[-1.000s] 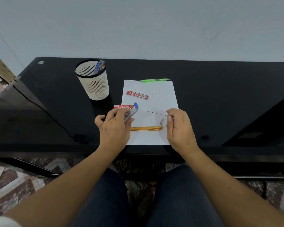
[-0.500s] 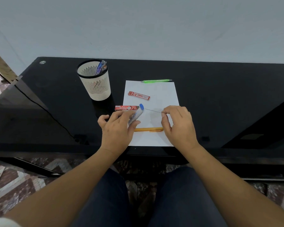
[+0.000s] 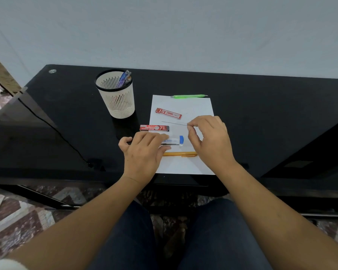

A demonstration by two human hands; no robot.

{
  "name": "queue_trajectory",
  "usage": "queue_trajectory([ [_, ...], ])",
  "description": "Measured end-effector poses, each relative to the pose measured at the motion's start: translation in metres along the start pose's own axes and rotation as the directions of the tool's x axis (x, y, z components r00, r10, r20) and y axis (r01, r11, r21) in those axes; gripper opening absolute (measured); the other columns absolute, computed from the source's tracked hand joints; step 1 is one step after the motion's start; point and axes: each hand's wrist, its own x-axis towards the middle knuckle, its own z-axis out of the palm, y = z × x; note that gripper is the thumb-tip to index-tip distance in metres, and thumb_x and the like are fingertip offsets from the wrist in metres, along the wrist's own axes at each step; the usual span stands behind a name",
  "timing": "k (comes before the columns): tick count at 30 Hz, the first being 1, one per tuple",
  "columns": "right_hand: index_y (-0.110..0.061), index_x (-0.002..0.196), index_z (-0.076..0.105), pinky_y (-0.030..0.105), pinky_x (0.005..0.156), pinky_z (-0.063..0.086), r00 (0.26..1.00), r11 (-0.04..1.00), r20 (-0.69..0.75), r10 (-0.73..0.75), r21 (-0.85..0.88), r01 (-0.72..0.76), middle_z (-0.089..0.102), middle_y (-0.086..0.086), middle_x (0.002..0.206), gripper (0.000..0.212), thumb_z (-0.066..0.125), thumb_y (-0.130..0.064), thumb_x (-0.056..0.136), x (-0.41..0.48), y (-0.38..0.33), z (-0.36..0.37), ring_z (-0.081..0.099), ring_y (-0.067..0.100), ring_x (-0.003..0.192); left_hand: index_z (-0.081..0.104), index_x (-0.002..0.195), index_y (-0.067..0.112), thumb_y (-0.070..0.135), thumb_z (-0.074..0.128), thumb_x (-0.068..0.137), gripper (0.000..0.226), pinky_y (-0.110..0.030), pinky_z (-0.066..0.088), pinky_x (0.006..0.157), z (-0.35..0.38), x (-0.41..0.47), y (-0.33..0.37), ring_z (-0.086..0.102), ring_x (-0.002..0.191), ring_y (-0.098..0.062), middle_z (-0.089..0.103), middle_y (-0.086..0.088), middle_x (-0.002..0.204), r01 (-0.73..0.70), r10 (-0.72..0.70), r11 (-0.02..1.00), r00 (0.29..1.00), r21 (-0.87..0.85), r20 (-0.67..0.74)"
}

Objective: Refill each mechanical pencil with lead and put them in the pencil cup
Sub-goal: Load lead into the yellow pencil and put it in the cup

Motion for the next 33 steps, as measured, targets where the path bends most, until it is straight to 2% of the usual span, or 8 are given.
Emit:
queue_trajectory([
  [9,-0.015,0.095,0.071,0.024,0.076,0.036,0.991,0.995,0.125,-0.039,-0.082,0.050,0.069,0.002,0.095,0.012,0.067,-0.023,0.086,0.007,-0.003,0.007,0.061,0.021,0.090,0.070,0.107,0.028,0.030,0.065,0.088,0.019,-0.041,0.024,0.090,-0.001,0.000,-0.001,0.057,0.105,-0.013,0.068,0.010,0.106,-0.063,0.063,0.996,0.998,-0.059,-0.013],
  [12,-0.016,0.093,0.071,0.027,0.076,0.040,0.988,0.997,0.148,-0.033,-0.069,0.044,0.069,0.002,0.095,0.010,0.067,-0.022,0.086,0.005,-0.002,0.010,0.060,0.021,0.090,0.070,0.106,0.028,0.031,0.068,0.088,0.019,-0.041,0.024,0.090,0.000,0.000,-0.002,0.059,0.103,-0.012,0.069,0.011,0.105,-0.081,0.079,0.994,0.996,-0.067,-0.033],
  [17,-0.016,0.094,0.070,0.032,0.077,0.045,0.986,0.999,0.169,-0.017,-0.046,0.025,0.069,0.001,0.096,0.011,0.066,-0.024,0.087,0.000,-0.001,0.015,0.060,0.020,0.091,0.071,0.105,0.028,0.036,0.059,0.092,0.020,-0.040,0.024,0.090,0.002,-0.001,-0.003,0.059,0.102,-0.011,0.070,0.012,0.104,-0.077,0.075,0.993,0.997,-0.084,-0.033],
  [24,-0.014,0.093,0.070,0.032,0.075,0.046,0.990,1.000,0.138,-0.004,-0.009,0.005,0.068,0.002,0.095,0.010,0.066,-0.020,0.087,-0.004,-0.003,0.015,0.059,0.020,0.089,0.070,0.103,0.028,0.034,0.058,0.091,0.018,-0.041,0.024,0.090,0.000,0.000,-0.001,0.061,0.096,-0.013,0.070,0.011,0.100,-0.022,0.024,0.996,1.000,-0.091,0.016],
  [33,-0.016,0.091,0.068,0.030,0.071,0.043,0.993,0.998,0.112,0.037,-0.061,-0.030,0.066,-0.001,0.091,0.006,0.064,-0.018,0.087,-0.022,0.015,0.003,0.057,0.018,0.086,0.067,0.109,0.026,0.026,0.067,0.087,0.022,-0.040,0.021,0.089,0.003,0.003,-0.002,0.056,0.103,-0.015,0.068,0.009,0.108,0.198,-0.195,0.980,0.976,-0.023,0.099],
])
